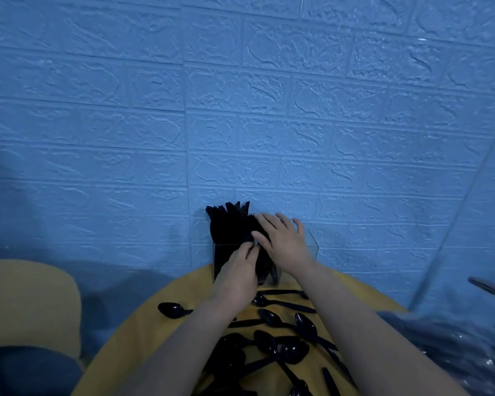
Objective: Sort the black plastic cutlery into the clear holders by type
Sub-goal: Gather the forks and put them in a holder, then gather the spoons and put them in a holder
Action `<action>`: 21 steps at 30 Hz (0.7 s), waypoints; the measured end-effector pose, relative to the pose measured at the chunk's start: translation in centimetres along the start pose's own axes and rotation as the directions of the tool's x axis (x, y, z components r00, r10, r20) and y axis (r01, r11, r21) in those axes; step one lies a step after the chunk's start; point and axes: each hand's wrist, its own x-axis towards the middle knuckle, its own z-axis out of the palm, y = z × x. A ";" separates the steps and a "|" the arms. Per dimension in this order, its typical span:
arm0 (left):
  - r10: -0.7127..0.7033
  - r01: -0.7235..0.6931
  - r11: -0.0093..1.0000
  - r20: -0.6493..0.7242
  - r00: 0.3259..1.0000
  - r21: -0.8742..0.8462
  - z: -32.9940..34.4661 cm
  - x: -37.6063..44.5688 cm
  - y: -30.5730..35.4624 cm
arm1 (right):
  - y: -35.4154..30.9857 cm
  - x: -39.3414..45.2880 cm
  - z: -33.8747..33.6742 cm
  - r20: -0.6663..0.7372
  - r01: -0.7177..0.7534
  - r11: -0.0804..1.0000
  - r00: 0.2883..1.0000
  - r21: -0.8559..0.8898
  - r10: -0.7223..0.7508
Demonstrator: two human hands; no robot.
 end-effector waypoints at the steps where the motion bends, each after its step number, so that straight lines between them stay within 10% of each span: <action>1: -0.002 0.002 1.000 0.014 1.000 -0.007 -0.2 -0.2 0.1 | 0.0 0.0 -0.3 0.008 -0.013 1.000 1.000 0.010 0.013; 21: -0.079 0.089 0.987 0.078 0.994 -0.137 -7.6 -14.8 5.7 | -2.1 -19.0 -9.6 0.116 -0.067 0.961 0.993 0.268 0.036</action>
